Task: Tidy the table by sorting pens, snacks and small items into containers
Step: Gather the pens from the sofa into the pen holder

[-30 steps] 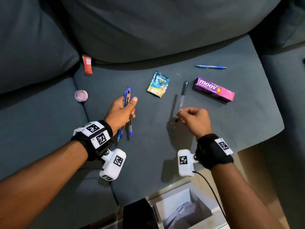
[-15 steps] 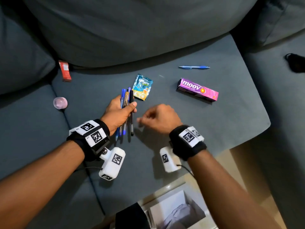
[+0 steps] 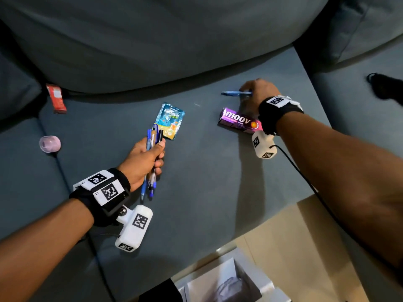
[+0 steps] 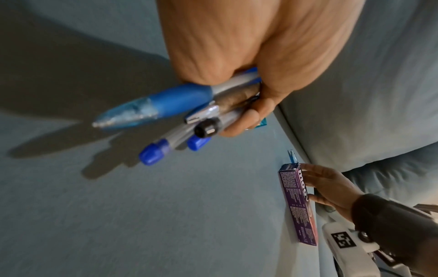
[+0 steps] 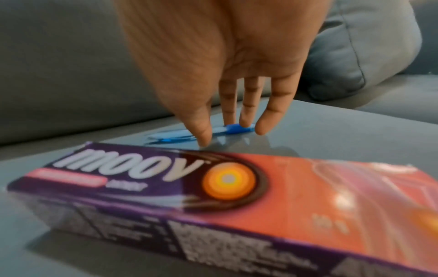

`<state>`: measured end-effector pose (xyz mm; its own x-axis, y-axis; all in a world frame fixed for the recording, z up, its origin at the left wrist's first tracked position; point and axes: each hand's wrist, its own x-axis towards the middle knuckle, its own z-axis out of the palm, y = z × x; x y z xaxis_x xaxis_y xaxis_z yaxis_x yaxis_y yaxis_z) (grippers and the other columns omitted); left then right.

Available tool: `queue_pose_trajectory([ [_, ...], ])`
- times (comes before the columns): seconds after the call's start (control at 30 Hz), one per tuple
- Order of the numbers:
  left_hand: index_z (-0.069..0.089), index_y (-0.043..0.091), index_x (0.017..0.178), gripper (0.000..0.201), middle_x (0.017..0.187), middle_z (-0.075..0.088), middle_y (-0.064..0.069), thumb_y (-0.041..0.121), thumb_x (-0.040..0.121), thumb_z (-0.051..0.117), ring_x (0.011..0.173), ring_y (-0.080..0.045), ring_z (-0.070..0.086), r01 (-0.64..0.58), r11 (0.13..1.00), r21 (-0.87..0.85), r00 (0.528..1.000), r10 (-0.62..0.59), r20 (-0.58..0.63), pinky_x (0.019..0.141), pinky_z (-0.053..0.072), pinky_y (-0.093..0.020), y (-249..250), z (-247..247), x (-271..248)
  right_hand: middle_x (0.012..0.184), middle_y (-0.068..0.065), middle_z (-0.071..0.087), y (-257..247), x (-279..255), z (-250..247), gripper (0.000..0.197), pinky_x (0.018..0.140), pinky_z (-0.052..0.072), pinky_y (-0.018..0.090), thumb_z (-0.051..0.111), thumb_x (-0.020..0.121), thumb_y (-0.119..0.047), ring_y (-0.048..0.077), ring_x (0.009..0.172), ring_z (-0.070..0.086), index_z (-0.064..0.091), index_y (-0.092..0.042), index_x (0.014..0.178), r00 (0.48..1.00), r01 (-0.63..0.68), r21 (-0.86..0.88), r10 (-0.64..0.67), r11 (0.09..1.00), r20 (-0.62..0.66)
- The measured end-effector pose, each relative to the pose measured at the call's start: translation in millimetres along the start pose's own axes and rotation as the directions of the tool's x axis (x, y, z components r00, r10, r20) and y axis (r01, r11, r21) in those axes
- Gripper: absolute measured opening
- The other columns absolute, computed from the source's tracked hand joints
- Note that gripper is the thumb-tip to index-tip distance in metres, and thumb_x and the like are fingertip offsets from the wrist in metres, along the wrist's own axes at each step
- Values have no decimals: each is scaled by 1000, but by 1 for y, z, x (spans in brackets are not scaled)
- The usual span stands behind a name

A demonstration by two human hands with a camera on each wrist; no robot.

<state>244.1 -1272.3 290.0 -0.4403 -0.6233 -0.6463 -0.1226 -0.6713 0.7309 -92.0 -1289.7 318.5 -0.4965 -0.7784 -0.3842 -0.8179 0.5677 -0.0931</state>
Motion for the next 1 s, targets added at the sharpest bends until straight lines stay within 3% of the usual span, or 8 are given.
queue_pose_trajectory([
  [0.2,47,21,90,10,61,38,4,22,99,53,44,-7,31,-20,1000,1,999,20,28,38,32,-19,-3,15,11,106,9,64,17,-3,-5,18,75,47,37,60,85,-30,35,102,58,64,-21,100,972,54,-7,-54,999,-227],
  [0.4,39,23,77,27,55,34,5,22,95,59,41,-7,31,-65,998,-23,997,66,33,39,29,-17,2,55,16,89,1,68,-7,-84,-9,18,75,44,34,65,83,-32,25,84,61,70,-22,97,823,275,274,-79,922,-562],
  [0.47,39,23,76,29,54,36,5,24,92,63,41,-7,32,-79,997,-15,997,79,6,39,29,-17,3,71,14,81,-3,69,-15,-120,10,18,73,48,31,67,83,-35,20,78,63,73,-22,95,874,223,410,5,884,-486],
  [0.57,48,21,78,23,58,46,0,28,88,68,44,-9,39,-123,992,11,992,123,-18,37,31,-15,0,87,8,73,-3,70,-33,-167,56,24,71,55,35,67,82,-40,17,71,66,75,-22,95,966,66,665,119,744,-229],
  [0.7,59,14,83,25,60,55,-4,35,79,73,48,-16,43,-87,994,59,995,84,59,41,38,-15,-19,85,-8,69,1,66,-60,-220,108,31,66,53,35,59,82,-43,16,63,59,74,-24,102,978,5,773,159,635,-137],
  [0.8,60,13,87,17,71,61,-8,22,81,74,55,-16,57,-73,990,125,997,67,46,48,50,-18,-30,65,-28,68,0,60,-79,-249,125,25,63,48,31,61,83,-39,11,59,51,72,-18,90,971,-5,820,199,572,-133],
  [0.87,61,11,87,11,72,64,-8,17,85,70,55,-14,63,-33,994,103,998,27,54,53,55,-21,-35,43,-46,68,-1,62,-101,-268,133,20,63,48,28,64,84,-35,7,57,48,72,-17,89,984,10,845,145,535,-104],
  [1.0,54,11,75,21,56,58,-2,19,93,61,42,-9,56,-4,989,145,1000,0,27,44,49,-20,-38,-26,-80,73,-10,63,-154,-303,149,28,73,52,27,68,85,-39,4,64,55,69,-32,112,998,34,799,24,600,-60],
])
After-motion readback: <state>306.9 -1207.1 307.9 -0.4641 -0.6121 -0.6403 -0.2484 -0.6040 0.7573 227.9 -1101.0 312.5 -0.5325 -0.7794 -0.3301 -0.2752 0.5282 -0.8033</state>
